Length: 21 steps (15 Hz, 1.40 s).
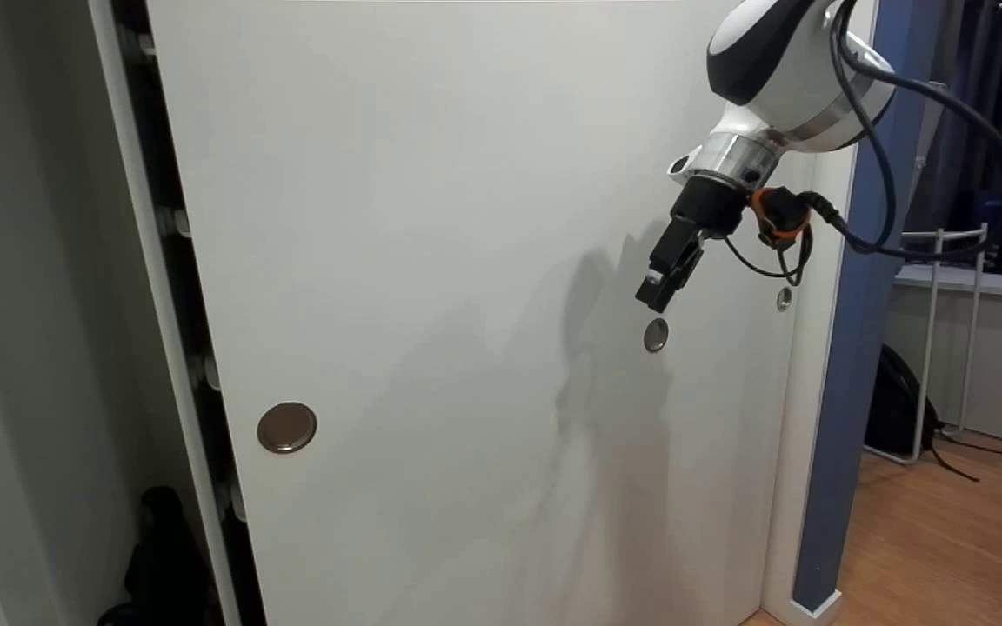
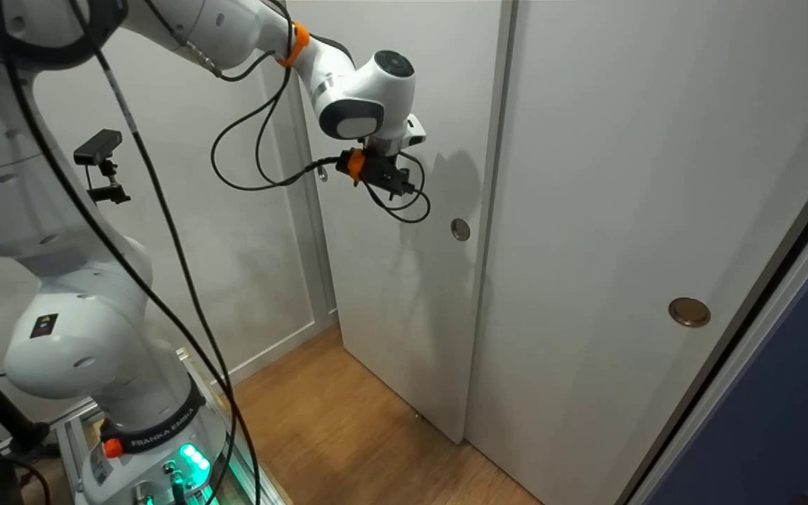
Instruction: Slide the closet door to the left in order to close the closet door
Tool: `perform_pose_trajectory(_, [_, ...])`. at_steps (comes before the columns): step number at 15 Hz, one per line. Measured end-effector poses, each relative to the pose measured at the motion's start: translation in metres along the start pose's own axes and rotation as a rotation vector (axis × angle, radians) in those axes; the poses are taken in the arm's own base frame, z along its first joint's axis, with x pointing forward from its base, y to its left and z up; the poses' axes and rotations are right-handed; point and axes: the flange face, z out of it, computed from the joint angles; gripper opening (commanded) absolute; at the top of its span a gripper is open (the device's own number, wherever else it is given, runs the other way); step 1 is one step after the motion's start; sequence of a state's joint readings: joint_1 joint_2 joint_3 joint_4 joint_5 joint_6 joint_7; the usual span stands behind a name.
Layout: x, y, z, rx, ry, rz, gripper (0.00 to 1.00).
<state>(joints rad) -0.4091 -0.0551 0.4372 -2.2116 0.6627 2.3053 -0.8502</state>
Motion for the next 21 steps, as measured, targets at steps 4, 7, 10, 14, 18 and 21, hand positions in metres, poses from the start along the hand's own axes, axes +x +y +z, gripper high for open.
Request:
perform_pose_trajectory(4, [-0.036,0.018,-0.021,-0.103,-0.014,0.127,1.0])
perform_pose_trajectory(7, [-0.053,0.036,-0.024,-0.214,0.012,0.204,1.0])
perform_pose_trajectory(10, [-0.058,0.04,-0.023,-0.233,0.017,0.216,1.0])
perform_pose_trajectory(14, [-0.058,0.039,-0.023,-0.234,0.019,0.219,1.0])
perform_pose_trajectory(18, [-0.058,0.039,-0.023,-0.233,0.019,0.22,1.0])
perform_pose_trajectory(21, [-0.059,0.053,-0.031,-0.258,0.056,0.242,1.0])
